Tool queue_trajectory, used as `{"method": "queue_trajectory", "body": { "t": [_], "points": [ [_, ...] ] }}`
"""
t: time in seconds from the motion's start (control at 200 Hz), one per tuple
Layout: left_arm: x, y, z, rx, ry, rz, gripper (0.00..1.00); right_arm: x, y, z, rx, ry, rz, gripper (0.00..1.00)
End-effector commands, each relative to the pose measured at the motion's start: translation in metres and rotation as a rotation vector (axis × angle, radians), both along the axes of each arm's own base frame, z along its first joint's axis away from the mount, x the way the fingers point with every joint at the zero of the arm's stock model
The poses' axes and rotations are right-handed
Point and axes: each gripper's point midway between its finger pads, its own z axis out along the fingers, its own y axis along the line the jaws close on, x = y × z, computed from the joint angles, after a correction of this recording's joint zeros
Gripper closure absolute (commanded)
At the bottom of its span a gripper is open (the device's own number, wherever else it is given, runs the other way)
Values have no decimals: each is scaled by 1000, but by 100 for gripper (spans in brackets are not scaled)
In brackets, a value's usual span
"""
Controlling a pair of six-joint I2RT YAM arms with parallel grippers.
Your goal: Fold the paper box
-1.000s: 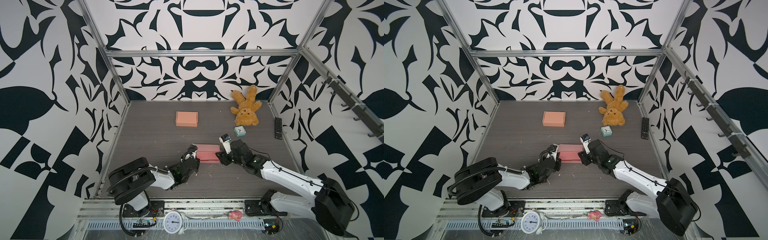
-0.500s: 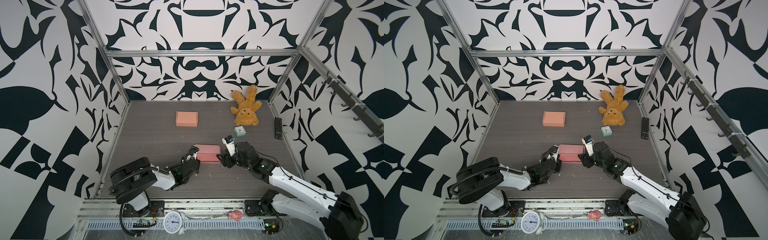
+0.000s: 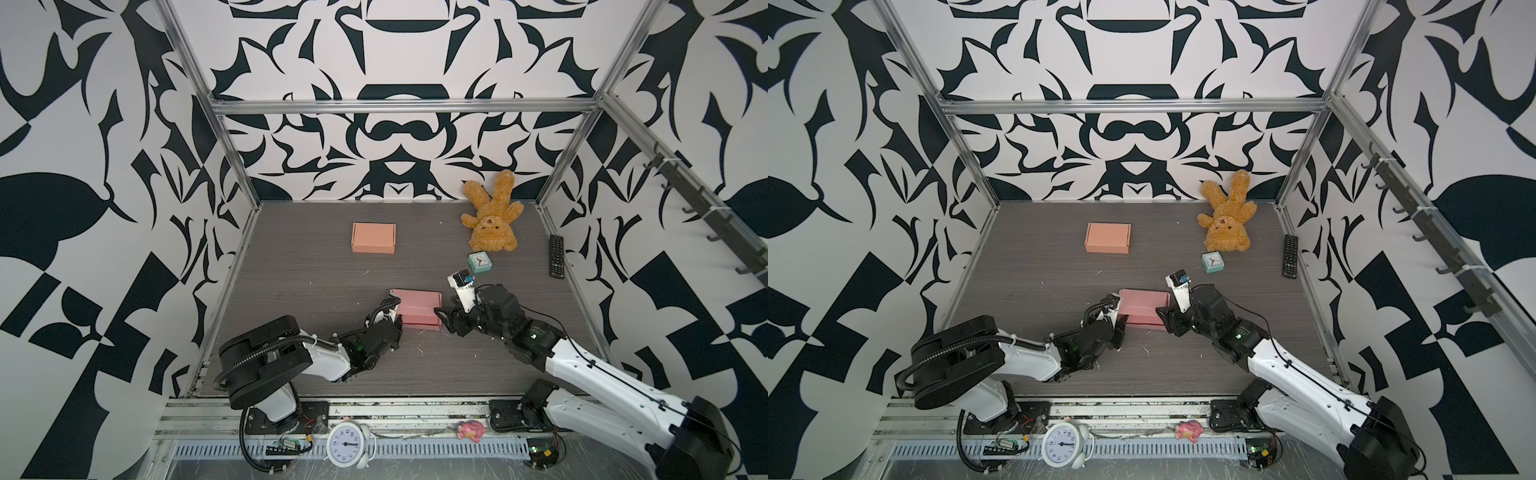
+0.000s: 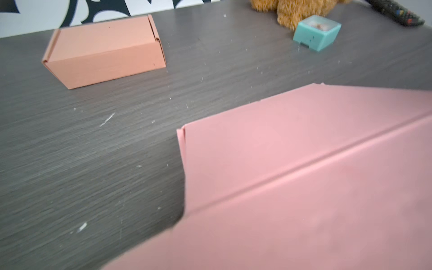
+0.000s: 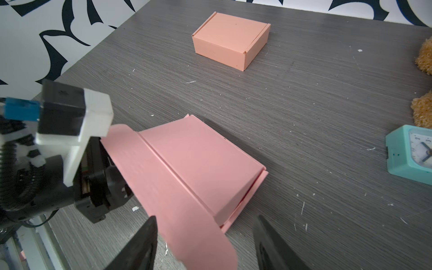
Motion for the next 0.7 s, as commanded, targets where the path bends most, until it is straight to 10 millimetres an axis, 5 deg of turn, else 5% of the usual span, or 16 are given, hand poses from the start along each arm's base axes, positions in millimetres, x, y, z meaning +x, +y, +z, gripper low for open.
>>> {"method": "queue_trajectory", "body": {
  "t": [0.0,0.325,0.695],
  "points": [
    [-14,2,-9,26,88,-36,36,7,3,20,33,-29,-23,33],
    [-45,14,25,1,211,-123,3,13,6,21,38,19,-56,32],
    [-83,28,63,108,331,-282,0,21,4,22,49,95,-119,31]
  ]
}}
